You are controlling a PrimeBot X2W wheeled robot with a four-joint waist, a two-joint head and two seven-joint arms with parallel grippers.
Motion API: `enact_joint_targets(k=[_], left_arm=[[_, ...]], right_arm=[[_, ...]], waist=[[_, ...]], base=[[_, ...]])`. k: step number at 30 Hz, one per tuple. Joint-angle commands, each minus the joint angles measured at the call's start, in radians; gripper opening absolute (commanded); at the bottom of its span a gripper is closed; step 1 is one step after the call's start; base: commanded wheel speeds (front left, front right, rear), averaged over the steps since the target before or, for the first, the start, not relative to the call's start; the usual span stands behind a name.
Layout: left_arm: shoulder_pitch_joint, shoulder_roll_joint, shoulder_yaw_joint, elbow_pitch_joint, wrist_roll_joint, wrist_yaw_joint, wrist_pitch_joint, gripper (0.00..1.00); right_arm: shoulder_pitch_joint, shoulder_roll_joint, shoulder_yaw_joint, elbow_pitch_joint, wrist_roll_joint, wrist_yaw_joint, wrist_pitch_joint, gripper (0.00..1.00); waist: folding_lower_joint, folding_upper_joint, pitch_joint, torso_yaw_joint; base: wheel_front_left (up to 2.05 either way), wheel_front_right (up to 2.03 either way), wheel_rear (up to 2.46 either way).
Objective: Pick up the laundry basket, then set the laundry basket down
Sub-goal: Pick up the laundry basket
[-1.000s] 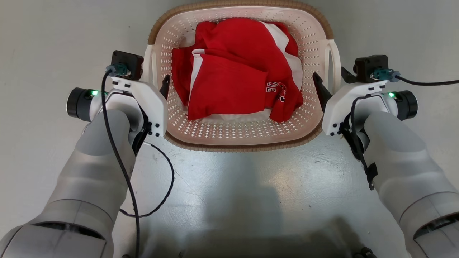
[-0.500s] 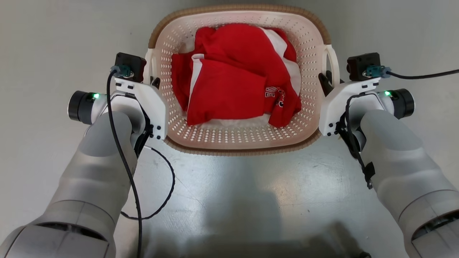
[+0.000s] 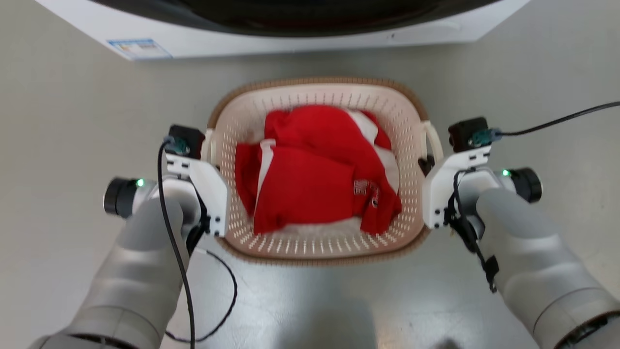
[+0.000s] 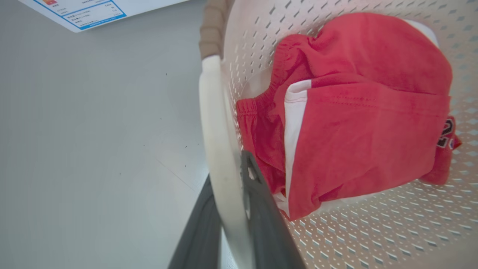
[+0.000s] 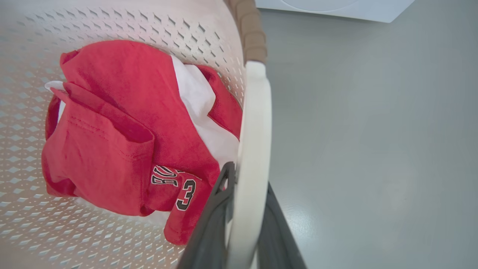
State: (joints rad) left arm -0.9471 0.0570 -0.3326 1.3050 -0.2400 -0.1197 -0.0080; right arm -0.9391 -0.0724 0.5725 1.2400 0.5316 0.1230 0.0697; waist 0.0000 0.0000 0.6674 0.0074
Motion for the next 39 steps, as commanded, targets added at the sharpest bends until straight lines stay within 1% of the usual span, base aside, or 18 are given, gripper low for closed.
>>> enact_joint_targets(k=[1, 7, 8, 15, 21, 26, 32, 39], left_arm=[[0.037, 0.029, 0.007, -0.014, -0.010, -0.004, 0.006, 0.00], [0.115, 0.029, 0.003, -0.014, -0.036, -0.008, 0.055, 0.00], [0.115, 0.029, 0.003, -0.014, -0.036, -0.008, 0.055, 0.00], [0.199, 0.024, -0.016, -0.014, -0.059, -0.010, 0.087, 0.00], [0.271, 0.009, -0.057, -0.014, -0.096, -0.011, 0.120, 0.00], [0.342, 0.003, -0.101, -0.019, -0.137, -0.011, 0.156, 0.00], [0.397, -0.001, -0.160, -0.053, -0.192, -0.011, 0.202, 0.00], [0.418, 0.007, -0.215, -0.084, -0.245, -0.011, 0.225, 0.00]], right_arm=[[0.064, 0.022, 0.038, -0.018, 0.014, 0.008, 0.020, 0.00], [0.120, 0.022, 0.084, -0.017, 0.067, 0.008, 0.067, 0.00], [0.120, 0.022, 0.084, -0.017, 0.067, 0.008, 0.067, 0.00], [0.197, 0.022, 0.129, -0.008, 0.119, 0.008, 0.103, 0.00], [0.257, 0.022, 0.155, 0.000, 0.159, 0.008, 0.126, 0.00], [0.313, 0.022, 0.180, -0.001, 0.197, 0.008, 0.170, 0.00], [0.340, 0.022, 0.202, -0.011, 0.238, 0.008, 0.216, 0.00], [0.354, 0.012, 0.226, -0.029, 0.278, 0.008, 0.236, 0.00]], waist=[[0.0000, 0.0000, -0.081, -0.003], [0.0000, 0.0000, -0.227, -0.002], [0.0000, 0.0000, -0.227, -0.002], [0.0000, 0.0000, -0.402, 0.010], [0.0000, 0.0000, -0.534, 0.023], [0.0000, 0.0000, -0.634, 0.029], [0.0000, 0.0000, -0.695, 0.033], [0.0000, 0.0000, -0.718, 0.033]], base=[[0.00, 0.00, 0.00], [0.00, 0.00, 0.00], [0.00, 0.00, 0.00], [0.00, 0.00, 0.00], [0.00, 0.00, 0.00], [0.00, 0.00, 0.00], [0.00, 0.00, 0.00], [0.00, 0.00, 0.00]])
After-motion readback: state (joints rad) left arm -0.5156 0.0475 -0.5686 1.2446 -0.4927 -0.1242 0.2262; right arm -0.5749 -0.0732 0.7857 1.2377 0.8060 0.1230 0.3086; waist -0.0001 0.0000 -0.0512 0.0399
